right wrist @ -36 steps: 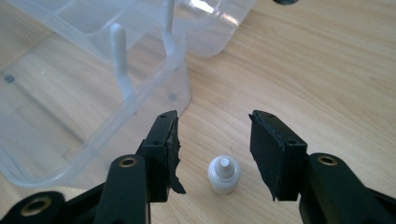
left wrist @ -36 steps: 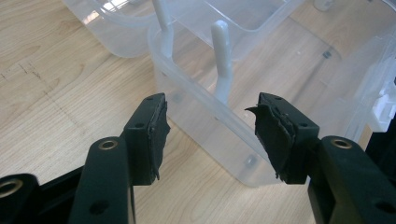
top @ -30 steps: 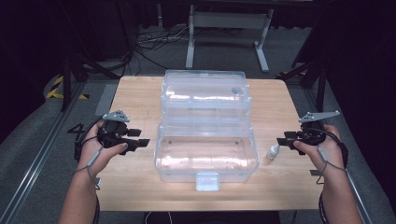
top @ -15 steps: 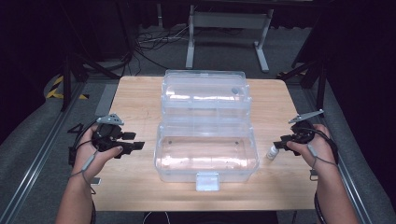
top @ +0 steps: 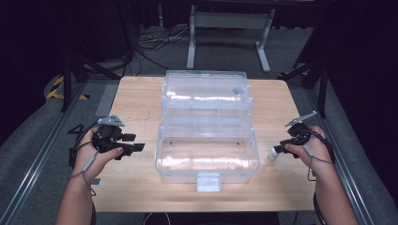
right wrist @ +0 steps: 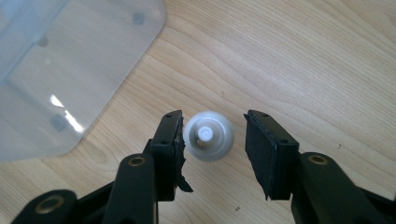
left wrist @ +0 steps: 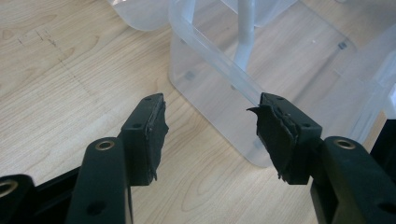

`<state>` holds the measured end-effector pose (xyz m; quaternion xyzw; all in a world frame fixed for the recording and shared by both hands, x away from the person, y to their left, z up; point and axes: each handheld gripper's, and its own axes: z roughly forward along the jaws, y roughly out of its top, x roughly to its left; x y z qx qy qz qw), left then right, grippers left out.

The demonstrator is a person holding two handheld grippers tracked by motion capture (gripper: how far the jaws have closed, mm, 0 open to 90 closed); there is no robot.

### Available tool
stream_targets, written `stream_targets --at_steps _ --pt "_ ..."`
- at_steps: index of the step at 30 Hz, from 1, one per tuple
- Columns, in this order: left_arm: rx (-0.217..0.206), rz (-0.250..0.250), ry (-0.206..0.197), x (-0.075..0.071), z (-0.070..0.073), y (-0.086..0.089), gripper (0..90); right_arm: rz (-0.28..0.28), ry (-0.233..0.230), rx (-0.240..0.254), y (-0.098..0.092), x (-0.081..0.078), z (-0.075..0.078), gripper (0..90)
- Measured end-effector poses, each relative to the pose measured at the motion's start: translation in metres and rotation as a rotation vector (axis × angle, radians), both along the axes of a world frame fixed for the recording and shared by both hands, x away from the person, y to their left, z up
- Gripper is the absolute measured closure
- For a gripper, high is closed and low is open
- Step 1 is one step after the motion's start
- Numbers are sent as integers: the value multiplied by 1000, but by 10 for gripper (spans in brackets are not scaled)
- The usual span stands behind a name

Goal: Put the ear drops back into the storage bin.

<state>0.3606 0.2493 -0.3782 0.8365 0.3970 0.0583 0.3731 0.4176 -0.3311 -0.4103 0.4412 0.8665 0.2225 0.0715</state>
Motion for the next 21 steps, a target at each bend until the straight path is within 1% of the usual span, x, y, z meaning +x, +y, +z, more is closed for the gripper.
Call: stream_targets --at_steps 5,10,13,14,17,19,21 --pt "4 1 5 1 -1 0 428 8 -1 -14 0 1 -2 601" --pt "3 2 3 1 -1 1 428 30 3 -35 4 2 -3 635" --pt "7 1 -1 2 -2 1 428 36 5 -36 6 2 -5 660" --pt "5 2 3 1 -2 1 428 40 7 -41 7 2 -4 665" --pt "4 3 1 1 -2 1 427 40 1 -51 7 1 -2 712" --pt "5 -1 -5 1 -1 2 427 44 9 -54 7 1 -1 714" --pt "2 7 1 1 -1 2 427 51 3 -50 7 2 -1 714"
